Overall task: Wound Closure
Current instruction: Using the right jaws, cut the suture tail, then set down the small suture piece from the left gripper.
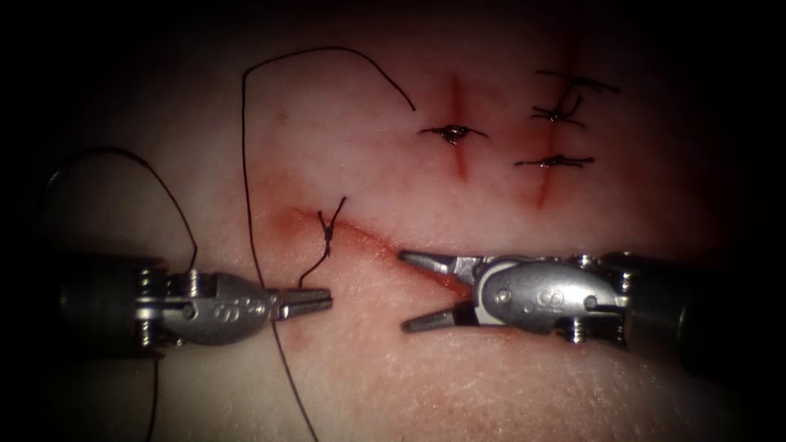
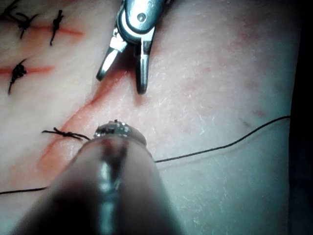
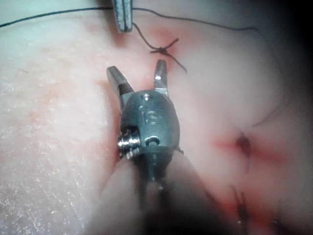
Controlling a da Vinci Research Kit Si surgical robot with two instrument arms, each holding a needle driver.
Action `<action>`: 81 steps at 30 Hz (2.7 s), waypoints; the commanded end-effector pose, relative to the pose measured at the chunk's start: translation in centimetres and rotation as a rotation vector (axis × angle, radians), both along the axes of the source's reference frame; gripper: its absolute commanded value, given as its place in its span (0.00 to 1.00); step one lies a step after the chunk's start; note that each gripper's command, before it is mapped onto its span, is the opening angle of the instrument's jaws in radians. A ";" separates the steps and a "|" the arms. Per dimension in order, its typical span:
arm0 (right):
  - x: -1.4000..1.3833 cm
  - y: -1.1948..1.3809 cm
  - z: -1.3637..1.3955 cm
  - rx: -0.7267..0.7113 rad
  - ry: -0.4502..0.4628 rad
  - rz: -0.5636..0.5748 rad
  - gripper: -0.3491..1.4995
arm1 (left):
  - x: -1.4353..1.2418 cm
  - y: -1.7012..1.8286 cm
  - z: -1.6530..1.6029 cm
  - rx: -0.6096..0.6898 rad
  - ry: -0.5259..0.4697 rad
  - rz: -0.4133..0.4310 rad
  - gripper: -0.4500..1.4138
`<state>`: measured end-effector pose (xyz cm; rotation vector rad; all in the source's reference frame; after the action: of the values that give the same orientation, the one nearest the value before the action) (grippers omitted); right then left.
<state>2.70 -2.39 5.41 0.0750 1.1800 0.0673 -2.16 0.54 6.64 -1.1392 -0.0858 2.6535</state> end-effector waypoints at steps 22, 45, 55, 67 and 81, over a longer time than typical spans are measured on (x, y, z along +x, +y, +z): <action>1.08 0.17 0.51 -0.058 0.048 0.034 0.76 | -0.06 0.09 -0.11 0.011 -0.058 -0.011 0.00; 1.26 0.17 0.64 -0.055 0.072 -0.008 0.04 | -0.18 0.06 -0.13 0.013 -0.075 -0.010 0.00; 1.20 0.16 0.68 -0.092 0.046 0.002 0.51 | -0.13 -0.01 -0.20 0.012 -0.079 -0.003 0.00; 0.07 0.14 0.05 -0.064 -0.060 0.154 0.99 | 0.27 0.36 -0.38 -0.005 -0.114 -0.047 0.00; -0.65 0.05 0.01 -0.099 -0.093 0.233 0.99 | 0.80 1.51 0.40 -0.055 -0.052 -0.157 0.00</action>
<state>1.95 -2.36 5.36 -0.1540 1.0876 0.2184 -1.24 2.10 7.07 -1.1693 0.0748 2.5086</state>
